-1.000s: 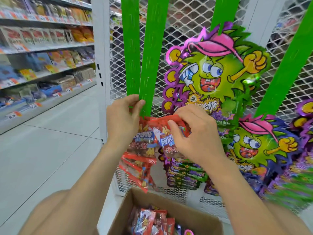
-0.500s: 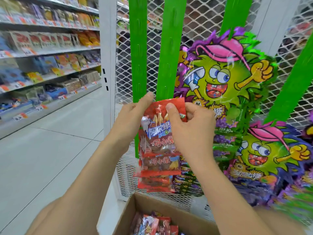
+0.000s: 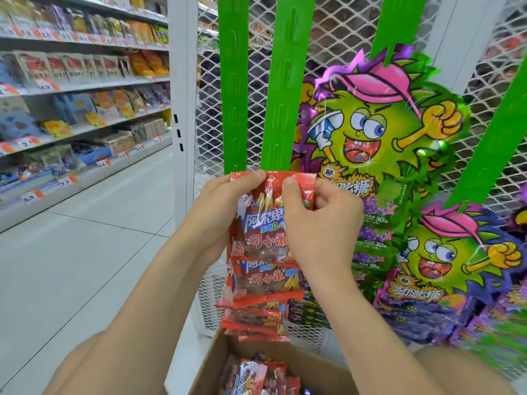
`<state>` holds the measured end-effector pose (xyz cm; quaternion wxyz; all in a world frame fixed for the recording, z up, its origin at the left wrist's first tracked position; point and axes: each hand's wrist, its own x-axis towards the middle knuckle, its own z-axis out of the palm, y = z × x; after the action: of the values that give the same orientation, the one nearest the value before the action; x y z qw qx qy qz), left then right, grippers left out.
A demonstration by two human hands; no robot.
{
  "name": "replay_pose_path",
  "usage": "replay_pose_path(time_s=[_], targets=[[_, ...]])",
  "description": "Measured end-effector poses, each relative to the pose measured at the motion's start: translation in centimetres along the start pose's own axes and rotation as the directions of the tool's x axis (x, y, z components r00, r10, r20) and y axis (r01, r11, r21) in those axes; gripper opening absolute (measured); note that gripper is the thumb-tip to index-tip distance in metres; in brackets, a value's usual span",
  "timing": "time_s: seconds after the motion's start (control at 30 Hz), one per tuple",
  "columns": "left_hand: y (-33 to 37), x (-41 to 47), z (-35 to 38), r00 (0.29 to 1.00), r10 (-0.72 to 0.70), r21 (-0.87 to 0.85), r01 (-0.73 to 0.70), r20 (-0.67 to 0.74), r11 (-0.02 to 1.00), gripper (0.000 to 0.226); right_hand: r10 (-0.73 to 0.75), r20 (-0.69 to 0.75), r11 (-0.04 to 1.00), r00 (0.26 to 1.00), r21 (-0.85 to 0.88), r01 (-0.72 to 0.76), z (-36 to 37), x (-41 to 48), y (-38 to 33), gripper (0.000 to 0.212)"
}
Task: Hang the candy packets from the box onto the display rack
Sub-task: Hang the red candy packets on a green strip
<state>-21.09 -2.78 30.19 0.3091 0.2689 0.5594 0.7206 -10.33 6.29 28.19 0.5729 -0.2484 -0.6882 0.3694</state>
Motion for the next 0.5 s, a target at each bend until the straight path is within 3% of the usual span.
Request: replay_pose_path(time_s=[0.13, 0.3, 0.5], targets=[[-0.2, 0.3, 0.0, 1.0, -0.013, -0.048, 0.013, 0.0, 0.999, 0.019, -0.029, 0.027, 0.998, 0.999, -0.056, 0.03, -0.3, -0.5, 0.2, 0.029], [-0.8, 0.4, 0.1, 0.998, 0.041, 0.042, -0.039, -0.046, 0.998, 0.005, -0.062, 0.056, 0.983, 0.997, -0.171, 0.07, -0.8, -0.2, 1.0, 0.033], [-3.1, 0.2, -1.0, 0.958, 0.284, 0.375, -0.246, -0.047, 0.894, 0.016, -0.112, 0.235, 0.861, 0.966, -0.462, 0.212, -1.8, -0.1, 2.5, 0.053]])
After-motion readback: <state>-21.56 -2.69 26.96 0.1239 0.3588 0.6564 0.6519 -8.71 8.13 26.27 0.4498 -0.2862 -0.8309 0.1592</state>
